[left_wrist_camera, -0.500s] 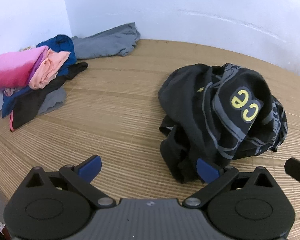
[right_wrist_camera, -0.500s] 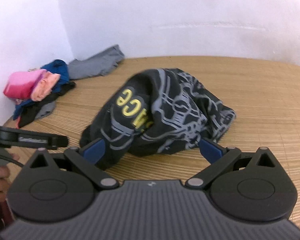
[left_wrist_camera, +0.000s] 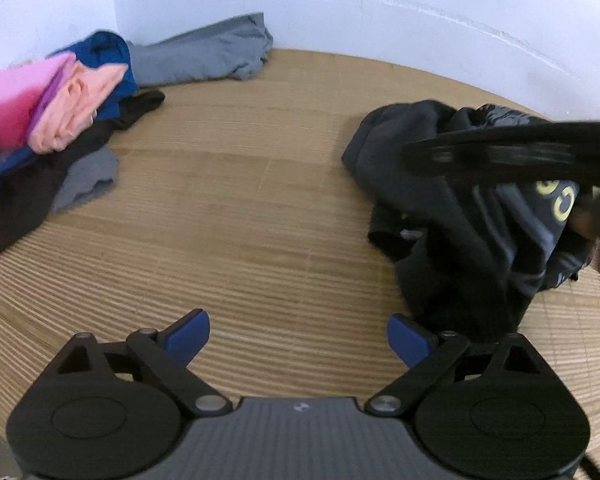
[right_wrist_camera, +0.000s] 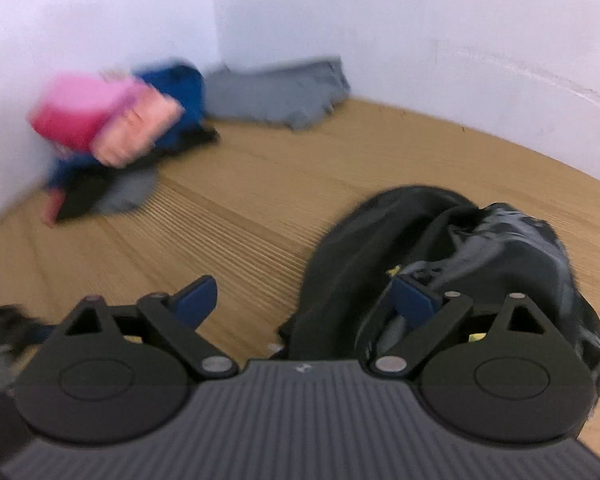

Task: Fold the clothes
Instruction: 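Grasp the crumpled black T-shirt with the right gripper and lift it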

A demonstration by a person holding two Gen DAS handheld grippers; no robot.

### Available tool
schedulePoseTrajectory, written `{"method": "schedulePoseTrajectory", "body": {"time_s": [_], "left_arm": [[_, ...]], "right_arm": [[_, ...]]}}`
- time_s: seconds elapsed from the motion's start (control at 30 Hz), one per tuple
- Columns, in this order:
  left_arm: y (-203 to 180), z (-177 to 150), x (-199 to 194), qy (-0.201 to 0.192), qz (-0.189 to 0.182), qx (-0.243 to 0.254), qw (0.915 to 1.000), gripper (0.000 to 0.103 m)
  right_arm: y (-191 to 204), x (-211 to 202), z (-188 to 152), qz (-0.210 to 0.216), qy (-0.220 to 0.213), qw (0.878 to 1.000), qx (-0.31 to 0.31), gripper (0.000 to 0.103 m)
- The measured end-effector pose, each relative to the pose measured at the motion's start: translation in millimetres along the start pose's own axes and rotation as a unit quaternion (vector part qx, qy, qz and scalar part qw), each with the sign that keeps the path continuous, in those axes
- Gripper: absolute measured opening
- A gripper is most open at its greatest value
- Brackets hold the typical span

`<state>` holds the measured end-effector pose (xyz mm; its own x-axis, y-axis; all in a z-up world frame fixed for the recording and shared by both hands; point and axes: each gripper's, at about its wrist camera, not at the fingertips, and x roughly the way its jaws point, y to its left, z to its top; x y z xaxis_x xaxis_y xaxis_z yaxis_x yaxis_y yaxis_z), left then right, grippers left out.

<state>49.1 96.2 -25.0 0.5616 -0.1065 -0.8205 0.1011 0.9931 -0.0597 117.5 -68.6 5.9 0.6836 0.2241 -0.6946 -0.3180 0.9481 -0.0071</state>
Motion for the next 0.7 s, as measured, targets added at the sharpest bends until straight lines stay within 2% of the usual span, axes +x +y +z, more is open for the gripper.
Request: {"method": "schedulePoseTrajectory", "body": {"time_s": [0.07, 0.13, 0.23, 0.27, 0.3, 0.37, 0.43, 0.5, 0.6, 0.7], "left_arm": [[11, -3, 5, 0.000, -0.002, 0.002, 1.0000, 0.097], [17, -5, 8, -0.002, -0.002, 0.009, 1.0000, 0.097], [22, -2, 13, -0.002, -0.009, 0.015, 0.9998, 0.097], [24, 0, 15, -0.002, -0.015, 0.017, 0.9997, 0.097], [22, 2, 16, -0.002, -0.019, 0.020, 0.9996, 0.097], [17, 4, 17, -0.005, -0.027, 0.031, 0.9991, 0.097], [10, 7, 17, -0.013, -0.035, 0.047, 0.9982, 0.097], [3, 10, 17, -0.020, -0.043, 0.062, 0.9969, 0.097], [-12, 19, 15, -0.029, -0.063, 0.081, 0.9943, 0.097], [-31, 27, 11, -0.041, -0.082, 0.103, 0.9904, 0.097]], "right_arm": [[11, 29, 2, -0.030, 0.028, 0.999, -0.022, 0.095], [14, 58, -1, -0.058, 0.060, 0.995, -0.049, 0.086], [20, 81, -5, -0.102, 0.089, 0.988, -0.080, 0.067], [18, 82, -5, -0.108, 0.090, 0.987, -0.076, 0.051], [14, 82, -5, -0.113, 0.092, 0.987, -0.070, 0.027], [6, 71, 4, -0.111, 0.086, 0.990, -0.025, 0.010], [-7, 47, 14, -0.095, 0.062, 0.993, 0.037, 0.009], [-13, 13, 24, -0.096, 0.018, 0.993, 0.062, 0.009], [-21, -52, 30, -0.122, -0.056, 0.985, 0.111, 0.009], [-39, -119, 22, -0.154, -0.116, 0.969, 0.152, 0.008]]}}
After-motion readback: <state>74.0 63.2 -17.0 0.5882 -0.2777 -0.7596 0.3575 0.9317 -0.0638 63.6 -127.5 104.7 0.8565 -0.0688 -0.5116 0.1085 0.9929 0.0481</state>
